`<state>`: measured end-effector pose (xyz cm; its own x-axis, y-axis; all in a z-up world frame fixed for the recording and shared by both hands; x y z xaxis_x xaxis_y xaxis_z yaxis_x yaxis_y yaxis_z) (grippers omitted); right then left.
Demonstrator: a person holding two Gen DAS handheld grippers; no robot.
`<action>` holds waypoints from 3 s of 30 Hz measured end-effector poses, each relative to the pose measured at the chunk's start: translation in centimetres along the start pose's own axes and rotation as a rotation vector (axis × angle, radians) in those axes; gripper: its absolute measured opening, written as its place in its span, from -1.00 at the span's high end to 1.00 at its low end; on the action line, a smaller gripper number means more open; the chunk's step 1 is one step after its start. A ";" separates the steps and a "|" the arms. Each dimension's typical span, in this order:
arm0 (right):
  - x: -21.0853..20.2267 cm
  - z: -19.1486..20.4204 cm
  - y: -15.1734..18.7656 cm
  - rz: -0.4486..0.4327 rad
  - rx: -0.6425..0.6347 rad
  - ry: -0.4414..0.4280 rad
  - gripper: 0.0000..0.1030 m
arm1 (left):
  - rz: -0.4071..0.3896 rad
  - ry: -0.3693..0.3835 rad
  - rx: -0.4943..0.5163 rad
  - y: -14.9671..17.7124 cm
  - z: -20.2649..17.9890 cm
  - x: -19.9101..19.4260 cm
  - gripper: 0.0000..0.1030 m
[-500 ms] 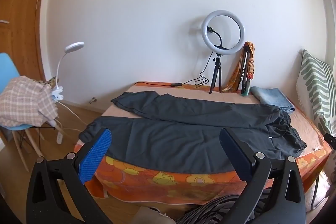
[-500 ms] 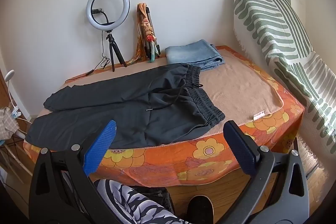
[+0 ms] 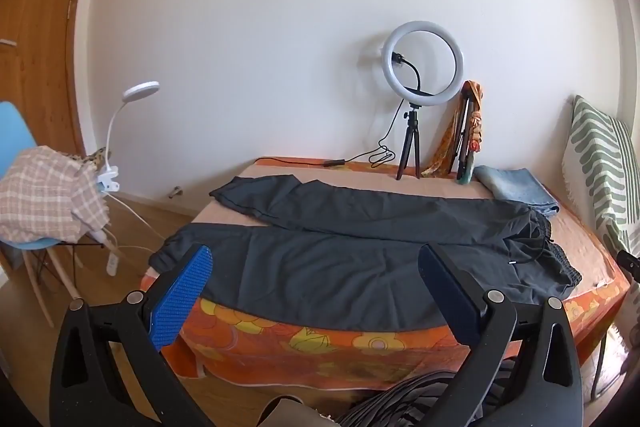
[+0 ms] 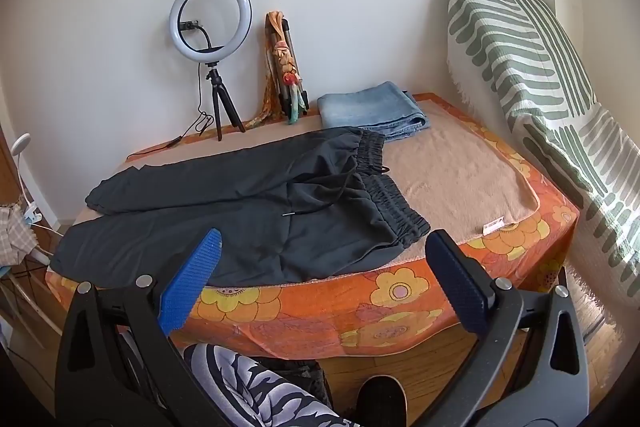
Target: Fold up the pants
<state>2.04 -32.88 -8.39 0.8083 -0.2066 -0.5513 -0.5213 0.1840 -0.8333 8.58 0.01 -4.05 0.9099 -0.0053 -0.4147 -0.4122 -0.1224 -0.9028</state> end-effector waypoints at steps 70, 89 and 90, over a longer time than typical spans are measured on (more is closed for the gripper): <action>-0.1 1.0 -0.1 -0.001 -0.005 -0.018 -1.00 | -0.005 -0.002 0.006 -0.6 -0.6 0.0 -0.99; 0.9 1.6 -0.1 -0.006 -0.012 -0.027 -1.00 | 0.016 -0.064 0.004 -0.2 1.6 2.0 -0.99; 1.1 1.7 -0.4 -0.006 -0.015 -0.031 -1.00 | 0.020 -0.074 0.007 -0.3 1.9 2.3 -0.99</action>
<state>3.61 -31.54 -8.64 0.8195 -0.1773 -0.5450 -0.5202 0.1687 -0.8372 10.70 1.96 -4.99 0.8959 0.0659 -0.4393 -0.4304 -0.1164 -0.8951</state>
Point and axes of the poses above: each gripper's, at about its wrist camera, not at the fingertips, and x roughly the way its jaws point, z to its left, y to its underside, the point moved 10 cm from there along x, roughly the way its jaws point, and after that the axes turned 5 degrees about -x, right-handed, at the moved point
